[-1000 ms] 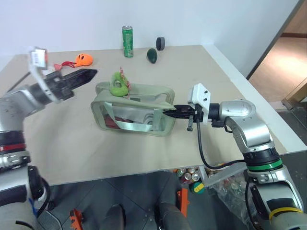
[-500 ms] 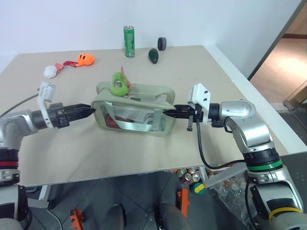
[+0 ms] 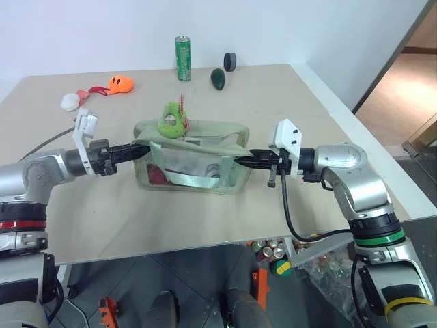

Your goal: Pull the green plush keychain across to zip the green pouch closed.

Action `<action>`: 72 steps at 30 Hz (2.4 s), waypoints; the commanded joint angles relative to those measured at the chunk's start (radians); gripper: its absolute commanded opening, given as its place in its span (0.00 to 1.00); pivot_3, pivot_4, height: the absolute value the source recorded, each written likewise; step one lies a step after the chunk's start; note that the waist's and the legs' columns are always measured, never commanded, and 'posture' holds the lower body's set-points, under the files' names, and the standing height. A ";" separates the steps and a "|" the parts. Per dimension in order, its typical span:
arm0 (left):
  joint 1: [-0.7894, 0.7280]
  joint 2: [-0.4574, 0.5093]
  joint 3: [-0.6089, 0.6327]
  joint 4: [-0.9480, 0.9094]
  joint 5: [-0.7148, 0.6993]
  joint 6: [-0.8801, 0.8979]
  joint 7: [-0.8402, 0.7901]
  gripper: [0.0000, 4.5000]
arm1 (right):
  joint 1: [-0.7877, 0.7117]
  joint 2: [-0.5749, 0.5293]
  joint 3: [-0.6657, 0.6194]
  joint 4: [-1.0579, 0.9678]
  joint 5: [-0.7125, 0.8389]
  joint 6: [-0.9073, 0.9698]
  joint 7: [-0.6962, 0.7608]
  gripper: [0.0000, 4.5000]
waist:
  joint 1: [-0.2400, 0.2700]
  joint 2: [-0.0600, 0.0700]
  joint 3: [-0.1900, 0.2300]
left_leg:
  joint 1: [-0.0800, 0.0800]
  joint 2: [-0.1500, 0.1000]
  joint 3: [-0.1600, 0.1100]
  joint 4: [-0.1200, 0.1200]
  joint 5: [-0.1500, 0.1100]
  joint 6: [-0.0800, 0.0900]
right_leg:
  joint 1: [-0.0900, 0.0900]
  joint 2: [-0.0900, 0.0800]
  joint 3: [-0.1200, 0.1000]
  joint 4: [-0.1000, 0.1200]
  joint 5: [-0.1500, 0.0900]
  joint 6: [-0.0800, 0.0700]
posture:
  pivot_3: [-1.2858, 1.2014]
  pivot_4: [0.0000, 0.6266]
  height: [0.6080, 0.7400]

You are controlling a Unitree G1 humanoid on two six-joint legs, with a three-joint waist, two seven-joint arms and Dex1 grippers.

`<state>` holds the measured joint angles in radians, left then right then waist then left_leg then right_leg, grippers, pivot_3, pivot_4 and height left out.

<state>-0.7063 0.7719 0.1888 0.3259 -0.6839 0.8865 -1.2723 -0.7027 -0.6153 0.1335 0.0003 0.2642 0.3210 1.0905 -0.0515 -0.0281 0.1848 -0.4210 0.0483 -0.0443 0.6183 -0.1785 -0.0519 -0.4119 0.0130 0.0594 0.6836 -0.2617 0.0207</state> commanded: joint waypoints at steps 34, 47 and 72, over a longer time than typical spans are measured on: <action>0.153 -0.100 -0.019 -0.105 0.043 -0.182 0.071 0.00 | -0.035 -0.141 -0.217 -0.127 0.256 0.226 0.033 0.99 | 0.029 0.000 0.000 | 0.003 -0.003 0.000 0.005 0.000 0.000 | 0.005 -0.003 0.000 -0.001 0.002 0.003 | 0.52 0.24 1.00; 0.132 -0.108 -0.032 -0.130 0.013 -0.124 0.073 0.00 | -0.314 0.100 0.146 -0.236 -0.044 0.142 -0.170 0.99 | 0.031 0.001 0.000 | -0.003 -0.003 0.000 0.004 0.001 0.000 | 0.002 -0.004 0.000 -0.002 0.003 0.005 | 0.52 0.24 1.00; 0.134 -0.136 -0.057 -0.094 0.066 -0.168 0.044 0.00 | -0.381 0.253 0.240 -0.009 -0.224 -0.011 -0.171 0.50 | 0.034 0.000 0.000 | -0.002 -0.004 -0.002 0.005 0.002 0.000 | 0.003 -0.005 -0.002 -0.002 0.003 0.004 | 0.52 0.24 1.00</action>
<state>-0.5750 0.6493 0.1853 0.2289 -0.6313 0.7148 -1.2208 -1.0598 -0.3630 0.4053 0.0047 0.0428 0.3298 0.9168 -0.0179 -0.0276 0.1848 -0.4234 0.0447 -0.0459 0.6236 -0.1766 -0.0519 -0.4088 0.0085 0.0572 0.6817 -0.2586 0.0250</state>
